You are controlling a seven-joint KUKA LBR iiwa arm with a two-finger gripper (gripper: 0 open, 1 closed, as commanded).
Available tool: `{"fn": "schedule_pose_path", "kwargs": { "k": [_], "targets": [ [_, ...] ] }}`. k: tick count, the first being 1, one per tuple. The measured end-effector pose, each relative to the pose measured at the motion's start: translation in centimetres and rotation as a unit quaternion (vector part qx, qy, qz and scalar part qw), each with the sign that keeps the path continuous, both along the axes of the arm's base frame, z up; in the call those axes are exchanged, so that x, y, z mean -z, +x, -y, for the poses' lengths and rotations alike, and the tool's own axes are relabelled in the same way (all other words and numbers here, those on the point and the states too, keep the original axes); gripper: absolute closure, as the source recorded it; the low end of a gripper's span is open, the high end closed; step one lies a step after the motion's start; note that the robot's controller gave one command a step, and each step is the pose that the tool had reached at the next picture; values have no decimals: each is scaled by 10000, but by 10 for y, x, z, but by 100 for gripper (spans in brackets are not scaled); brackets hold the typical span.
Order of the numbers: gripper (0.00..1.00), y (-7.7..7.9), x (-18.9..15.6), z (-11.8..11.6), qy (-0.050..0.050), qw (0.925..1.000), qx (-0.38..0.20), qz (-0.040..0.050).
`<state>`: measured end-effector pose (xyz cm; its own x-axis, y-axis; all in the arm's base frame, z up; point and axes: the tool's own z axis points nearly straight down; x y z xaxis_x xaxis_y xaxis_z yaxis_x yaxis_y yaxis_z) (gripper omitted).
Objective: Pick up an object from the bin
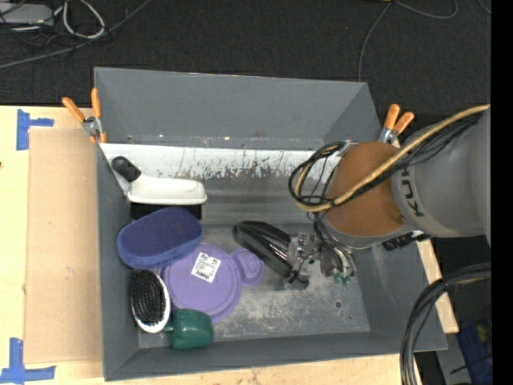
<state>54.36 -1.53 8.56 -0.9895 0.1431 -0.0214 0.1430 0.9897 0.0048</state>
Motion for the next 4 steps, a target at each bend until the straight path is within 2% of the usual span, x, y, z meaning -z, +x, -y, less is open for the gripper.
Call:
{"fn": "schedule_pose_path", "kwargs": {
  "k": [3,4],
  "targets": [
    [100,5,-14,8,0,10000,13,0],
    [100,-11,-6,33,-17,9937,-1119,31]
  ]
}}
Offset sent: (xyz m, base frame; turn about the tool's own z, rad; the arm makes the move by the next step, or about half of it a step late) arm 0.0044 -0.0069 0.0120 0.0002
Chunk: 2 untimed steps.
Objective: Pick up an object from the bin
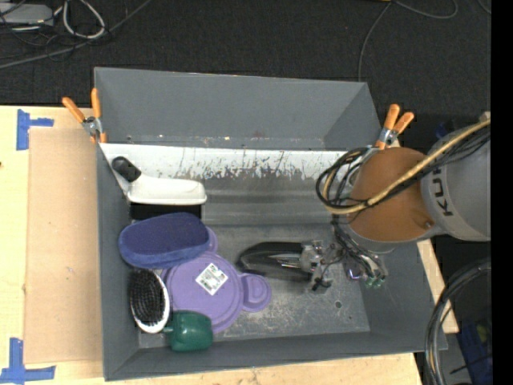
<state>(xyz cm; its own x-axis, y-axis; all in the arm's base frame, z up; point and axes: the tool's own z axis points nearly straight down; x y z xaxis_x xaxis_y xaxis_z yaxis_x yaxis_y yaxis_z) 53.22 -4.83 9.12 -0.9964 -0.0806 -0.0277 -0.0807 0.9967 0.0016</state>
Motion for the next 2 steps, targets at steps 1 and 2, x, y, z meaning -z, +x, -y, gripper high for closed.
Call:
{"fn": "schedule_pose_path", "kwargs": {
  "k": [1,2],
  "targets": [
    [100,5,-18,-4,-23,9984,-569,-25],
    [100,3,-46,-3,16,9952,982,-47]
  ]
}}
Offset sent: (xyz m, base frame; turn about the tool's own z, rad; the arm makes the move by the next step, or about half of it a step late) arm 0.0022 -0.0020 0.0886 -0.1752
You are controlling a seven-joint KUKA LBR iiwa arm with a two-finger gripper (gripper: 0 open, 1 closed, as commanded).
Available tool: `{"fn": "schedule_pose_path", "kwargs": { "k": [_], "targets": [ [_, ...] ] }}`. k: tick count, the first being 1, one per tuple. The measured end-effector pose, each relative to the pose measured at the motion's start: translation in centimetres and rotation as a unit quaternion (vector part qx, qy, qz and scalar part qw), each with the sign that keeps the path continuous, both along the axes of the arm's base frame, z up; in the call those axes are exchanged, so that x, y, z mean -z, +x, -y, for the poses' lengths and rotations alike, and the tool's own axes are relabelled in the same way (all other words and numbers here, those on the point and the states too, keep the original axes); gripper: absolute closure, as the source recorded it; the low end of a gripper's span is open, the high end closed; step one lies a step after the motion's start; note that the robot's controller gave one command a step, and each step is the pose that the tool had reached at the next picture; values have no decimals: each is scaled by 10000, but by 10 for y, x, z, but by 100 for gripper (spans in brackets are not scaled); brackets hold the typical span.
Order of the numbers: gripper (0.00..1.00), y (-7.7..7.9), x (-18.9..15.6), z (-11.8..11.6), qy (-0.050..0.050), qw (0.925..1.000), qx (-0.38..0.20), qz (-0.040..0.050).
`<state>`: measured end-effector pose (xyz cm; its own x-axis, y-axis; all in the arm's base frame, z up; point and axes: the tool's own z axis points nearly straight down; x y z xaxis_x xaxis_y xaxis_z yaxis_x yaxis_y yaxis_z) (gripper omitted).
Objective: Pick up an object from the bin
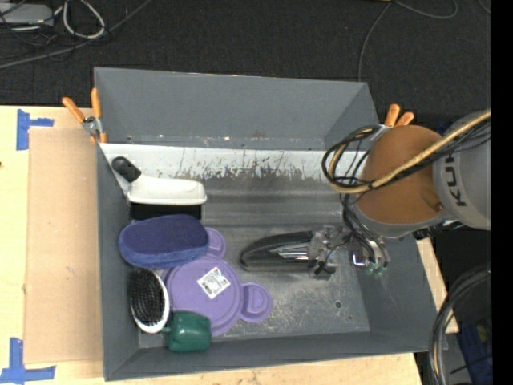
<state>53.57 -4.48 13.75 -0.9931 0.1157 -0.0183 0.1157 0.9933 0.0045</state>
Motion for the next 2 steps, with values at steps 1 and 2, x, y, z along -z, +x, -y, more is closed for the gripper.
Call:
{"fn": "schedule_pose_path", "kwargs": {
  "k": [1,2],
  "targets": [
    [100,-2,-79,-3,-11,9974,-718,-16],
    [100,-1,-114,-3,-16,9959,-902,2]
  ]
}}
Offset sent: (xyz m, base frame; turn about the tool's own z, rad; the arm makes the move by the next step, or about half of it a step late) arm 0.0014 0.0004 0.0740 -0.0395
